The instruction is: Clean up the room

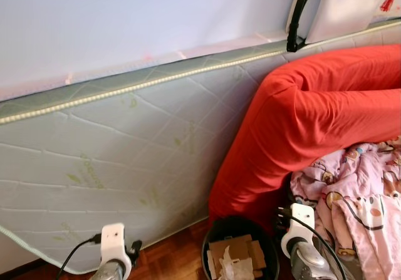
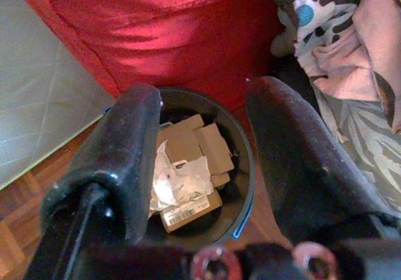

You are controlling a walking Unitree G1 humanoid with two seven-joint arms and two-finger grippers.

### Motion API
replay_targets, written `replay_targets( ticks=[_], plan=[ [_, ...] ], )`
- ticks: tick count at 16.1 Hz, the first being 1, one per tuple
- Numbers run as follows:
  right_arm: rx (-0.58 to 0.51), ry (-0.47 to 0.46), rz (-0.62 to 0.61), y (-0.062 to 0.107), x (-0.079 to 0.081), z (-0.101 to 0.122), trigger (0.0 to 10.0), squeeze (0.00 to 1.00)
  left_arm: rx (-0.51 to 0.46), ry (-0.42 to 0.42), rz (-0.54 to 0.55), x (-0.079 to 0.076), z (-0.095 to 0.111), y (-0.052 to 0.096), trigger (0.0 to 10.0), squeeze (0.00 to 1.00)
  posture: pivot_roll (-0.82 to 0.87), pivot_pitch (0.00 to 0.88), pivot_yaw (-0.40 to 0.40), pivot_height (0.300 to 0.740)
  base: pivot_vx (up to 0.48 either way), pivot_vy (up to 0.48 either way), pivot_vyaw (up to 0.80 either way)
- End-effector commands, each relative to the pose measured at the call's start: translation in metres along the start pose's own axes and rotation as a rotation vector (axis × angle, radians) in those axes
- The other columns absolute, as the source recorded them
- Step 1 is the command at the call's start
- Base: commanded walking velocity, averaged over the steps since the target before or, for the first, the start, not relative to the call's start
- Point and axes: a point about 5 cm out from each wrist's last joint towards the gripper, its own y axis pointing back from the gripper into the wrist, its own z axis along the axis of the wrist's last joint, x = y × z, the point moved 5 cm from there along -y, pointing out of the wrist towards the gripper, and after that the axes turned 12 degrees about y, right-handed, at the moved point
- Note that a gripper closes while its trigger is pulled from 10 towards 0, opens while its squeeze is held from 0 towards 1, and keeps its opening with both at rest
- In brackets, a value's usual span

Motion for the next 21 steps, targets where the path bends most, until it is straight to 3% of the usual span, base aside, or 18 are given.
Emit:
replay_targets(
  ticks=[1,6,8,9,10,11,21],
  plan=[
    [0.063,-0.014,-0.035,0.004,-0.007,-0.019,10.0,0.00,0.064,-0.007,0.035,0.016,-0.019,0.007,10.0,0.00,0.05,0.000,-0.038,0.720,0.000,0.000,0.00],
    [0.166,-0.009,-0.049,0.015,-0.001,-0.054,10.0,0.00,0.140,0.003,0.096,0.044,-0.047,0.022,10.0,0.00,0.10,0.000,-0.055,0.720,0.000,0.000,0.00],
    [0.179,-0.010,-0.053,0.016,0.003,-0.056,10.0,0.00,0.154,0.003,0.095,0.044,-0.053,0.024,10.0,0.00,0.10,0.000,-0.057,0.720,0.000,0.000,0.00],
    [0.185,-0.014,-0.063,0.019,-0.004,-0.064,10.0,0.00,0.163,0.000,0.092,0.042,-0.055,0.024,10.0,0.00,0.09,0.000,-0.056,0.720,0.000,0.000,0.00],
    [0.196,-0.015,-0.080,0.029,-0.022,-0.079,10.0,0.00,0.168,0.000,0.092,0.042,-0.057,0.025,10.0,0.00,0.10,0.000,-0.055,0.720,0.000,0.000,0.00],
    [0.198,-0.016,-0.084,0.031,-0.025,-0.083,10.0,0.00,0.169,0.000,0.091,0.042,-0.057,0.025,10.0,0.00,0.09,0.000,-0.055,0.720,0.000,0.000,0.00],
    [0.201,-0.003,-0.061,0.037,-0.032,-0.092,10.0,0.00,0.187,0.025,0.095,0.028,-0.066,0.024,10.0,0.00,0.10,0.004,-0.091,0.720,0.000,0.000,0.00]
  ],
)
